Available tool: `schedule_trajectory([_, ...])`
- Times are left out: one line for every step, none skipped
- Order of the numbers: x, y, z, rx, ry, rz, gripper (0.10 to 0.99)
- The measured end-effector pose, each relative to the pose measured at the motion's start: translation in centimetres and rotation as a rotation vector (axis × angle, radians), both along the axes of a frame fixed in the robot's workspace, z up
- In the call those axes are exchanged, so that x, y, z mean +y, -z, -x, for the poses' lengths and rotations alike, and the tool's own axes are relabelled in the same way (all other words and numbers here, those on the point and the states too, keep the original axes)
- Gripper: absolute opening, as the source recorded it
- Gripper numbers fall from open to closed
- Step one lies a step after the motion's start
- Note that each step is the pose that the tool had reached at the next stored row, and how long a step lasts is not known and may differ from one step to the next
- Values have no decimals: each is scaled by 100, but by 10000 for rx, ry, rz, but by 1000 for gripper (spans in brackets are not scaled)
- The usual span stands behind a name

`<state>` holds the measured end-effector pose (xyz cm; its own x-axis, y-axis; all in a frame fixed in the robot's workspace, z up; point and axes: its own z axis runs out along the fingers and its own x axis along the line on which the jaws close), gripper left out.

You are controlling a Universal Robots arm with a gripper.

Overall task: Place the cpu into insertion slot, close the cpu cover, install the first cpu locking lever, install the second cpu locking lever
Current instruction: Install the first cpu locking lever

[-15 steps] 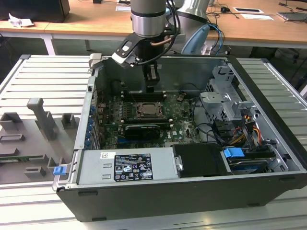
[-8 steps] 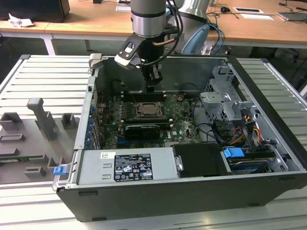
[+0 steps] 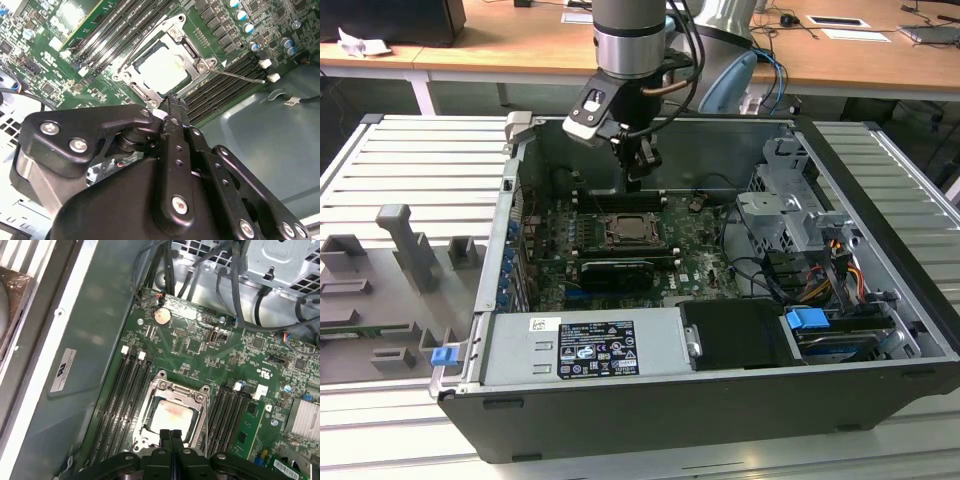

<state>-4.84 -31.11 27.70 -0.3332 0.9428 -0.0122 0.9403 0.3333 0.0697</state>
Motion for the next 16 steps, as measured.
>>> schedule_trajectory([0,0,0,0,-97,0,106])
schedule_trajectory([0,0,0,0,-154,0,106])
schedule_trajectory([0,0,0,0,-226,0,106])
schedule_trajectory([0,0,0,0,-291,0,106])
schedule_trajectory([0,0,0,0,-354,0,106])
schedule_trajectory([0,0,0,0,-415,0,106])
schedule_trajectory([0,0,0,0,-471,0,106])
schedule_trajectory([0,0,0,0,-558,1,106])
schedule_trajectory([0,0,0,0,-615,0,106])
schedule_trajectory([0,0,0,0,-690,0,106])
schedule_trajectory([0,0,0,0,-806,0,106])
schedule_trajectory([0,0,0,0,-873,0,106])
schedule_trajectory([0,0,0,0,-930,0,106])
schedule_trajectory([0,0,0,0,-1035,0,106])
schedule_trajectory([0,0,0,0,-1100,0,106])
schedule_trajectory([0,0,0,0,-1194,0,106])
